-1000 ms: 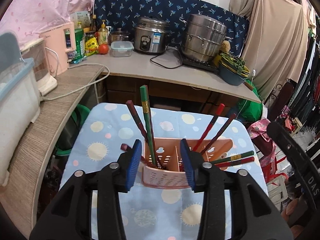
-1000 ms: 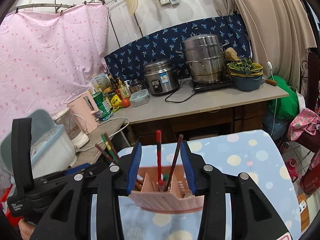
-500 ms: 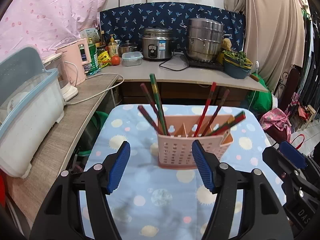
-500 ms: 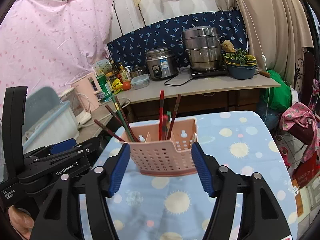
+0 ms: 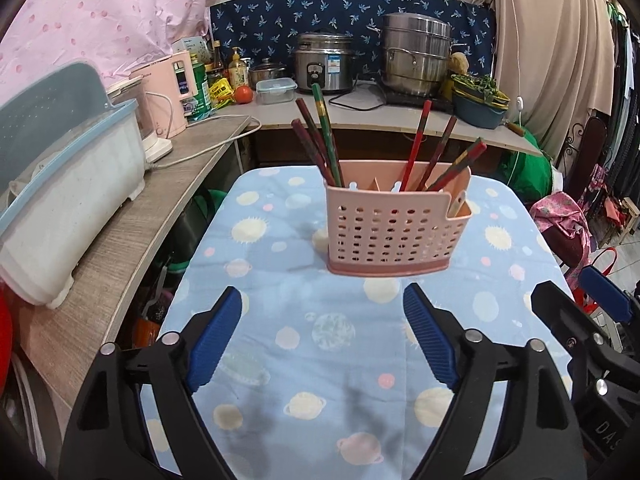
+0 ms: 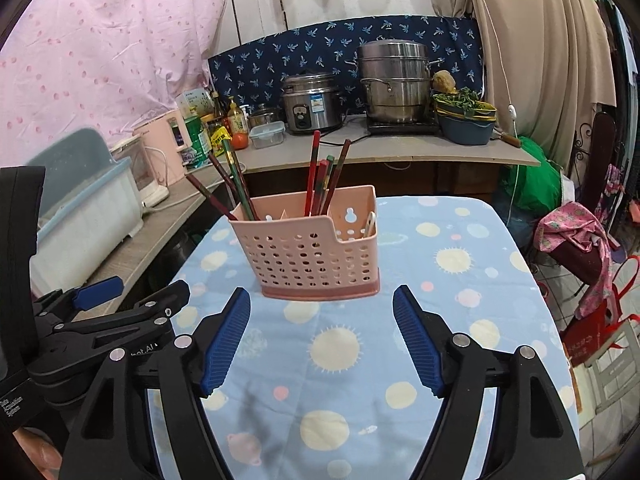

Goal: Organize utensils

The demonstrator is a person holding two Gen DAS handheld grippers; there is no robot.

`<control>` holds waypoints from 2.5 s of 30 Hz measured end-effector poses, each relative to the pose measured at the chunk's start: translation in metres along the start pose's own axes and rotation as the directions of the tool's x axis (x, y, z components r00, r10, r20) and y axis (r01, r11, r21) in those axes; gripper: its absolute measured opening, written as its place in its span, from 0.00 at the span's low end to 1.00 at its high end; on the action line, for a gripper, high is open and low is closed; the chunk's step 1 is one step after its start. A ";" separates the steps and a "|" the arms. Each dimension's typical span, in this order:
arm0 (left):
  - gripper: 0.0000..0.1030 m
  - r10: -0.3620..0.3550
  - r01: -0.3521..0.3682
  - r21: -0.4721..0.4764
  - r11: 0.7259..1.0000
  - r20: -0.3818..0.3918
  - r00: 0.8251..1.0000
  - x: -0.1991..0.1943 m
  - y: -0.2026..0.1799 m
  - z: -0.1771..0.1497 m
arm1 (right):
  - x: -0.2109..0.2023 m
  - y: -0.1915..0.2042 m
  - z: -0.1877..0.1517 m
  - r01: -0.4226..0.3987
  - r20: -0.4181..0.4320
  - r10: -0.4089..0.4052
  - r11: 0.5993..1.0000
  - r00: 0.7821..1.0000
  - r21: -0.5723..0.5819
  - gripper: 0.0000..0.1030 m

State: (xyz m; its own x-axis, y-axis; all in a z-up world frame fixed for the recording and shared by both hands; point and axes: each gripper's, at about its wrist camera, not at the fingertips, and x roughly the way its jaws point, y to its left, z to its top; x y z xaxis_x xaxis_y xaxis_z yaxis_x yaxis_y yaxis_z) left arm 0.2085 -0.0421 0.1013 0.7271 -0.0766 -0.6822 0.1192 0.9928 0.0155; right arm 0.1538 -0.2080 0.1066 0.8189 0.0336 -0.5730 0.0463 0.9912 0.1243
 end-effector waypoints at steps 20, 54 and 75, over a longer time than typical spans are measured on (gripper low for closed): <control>0.92 0.064 -0.064 0.024 0.998 -0.034 0.997 -0.001 0.001 -0.029 | 0.002 0.002 -0.028 0.034 -0.069 -0.033 0.999 0.997 0.017 0.83; 0.92 0.097 -0.095 0.040 0.995 -0.053 0.994 0.010 0.003 -0.032 | 0.012 0.003 -0.038 0.063 -0.091 -0.060 0.998 0.994 0.027 0.84; 0.92 0.109 -0.106 0.045 0.993 -0.060 0.992 0.016 0.003 -0.032 | 0.022 0.000 -0.042 0.072 -0.106 -0.069 0.997 0.992 0.025 0.84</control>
State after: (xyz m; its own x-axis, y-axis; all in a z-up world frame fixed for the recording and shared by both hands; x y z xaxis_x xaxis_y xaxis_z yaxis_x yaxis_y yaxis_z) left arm 0.1991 -0.0373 0.0671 0.6935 0.0374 -0.7194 0.0715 0.9901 0.1204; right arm 0.1480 -0.2014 0.0598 0.7482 -0.0213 -0.6632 0.1194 0.9875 0.1030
